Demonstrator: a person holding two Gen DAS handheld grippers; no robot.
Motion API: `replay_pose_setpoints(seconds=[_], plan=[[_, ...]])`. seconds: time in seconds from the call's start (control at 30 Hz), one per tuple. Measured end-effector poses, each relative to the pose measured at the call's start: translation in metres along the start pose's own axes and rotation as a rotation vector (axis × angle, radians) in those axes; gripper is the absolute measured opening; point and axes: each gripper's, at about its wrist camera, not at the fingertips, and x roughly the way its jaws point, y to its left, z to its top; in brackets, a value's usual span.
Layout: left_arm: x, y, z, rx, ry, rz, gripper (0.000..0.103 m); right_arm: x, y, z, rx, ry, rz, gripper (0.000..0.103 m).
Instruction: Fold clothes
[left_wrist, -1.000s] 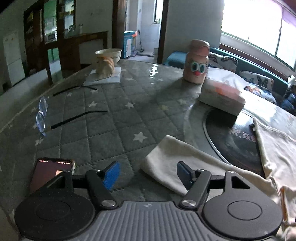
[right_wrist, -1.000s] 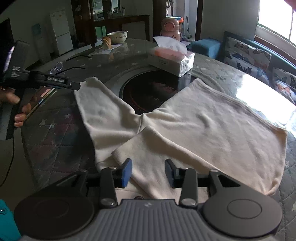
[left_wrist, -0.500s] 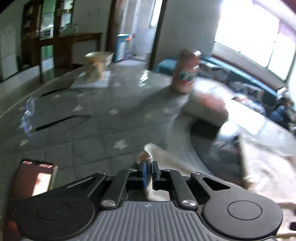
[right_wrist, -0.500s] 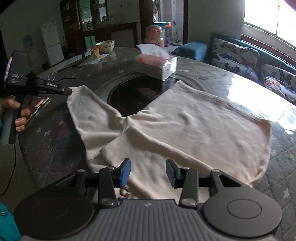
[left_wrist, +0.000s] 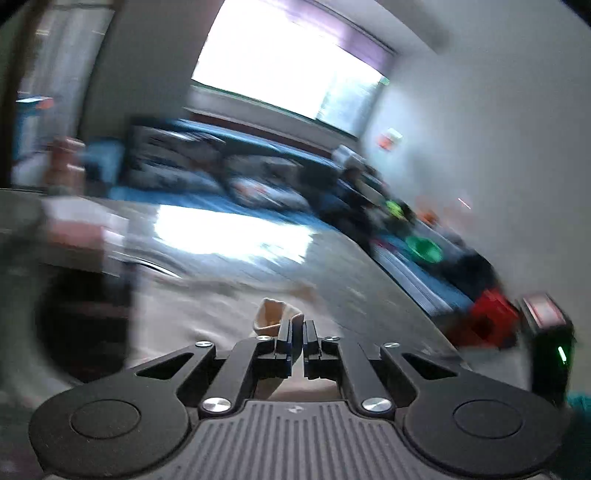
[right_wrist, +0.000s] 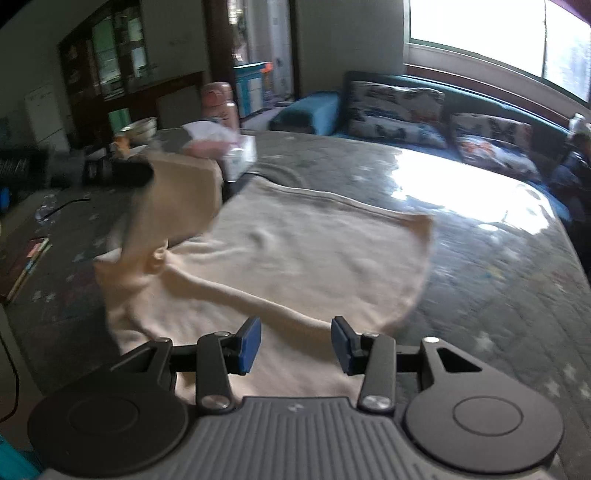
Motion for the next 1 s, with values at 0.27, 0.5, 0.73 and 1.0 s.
replay_pose_setpoints(seconds=[0.27, 0.5, 0.73, 1.0], plan=[[0.034, -0.014, -0.035, 0.047, 0.143, -0.034, 0.025, -0.003, -0.024, -0.015, 0.069, 0.029, -0.049, 0.042], [-0.008, 0.043, -0.046, 0.068, 0.113, 0.152, 0.043, 0.012, -0.008, -0.012, 0.041, 0.05, 0.007, 0.041], [-0.028, 0.093, -0.066, 0.039, 0.166, 0.253, 0.045, 0.032, 0.001, -0.015, 0.04, 0.093, 0.026, 0.035], [-0.024, 0.083, -0.086, 0.146, 0.185, 0.27, 0.043, 0.036, 0.008, -0.011, 0.004, 0.097, -0.003, 0.007]])
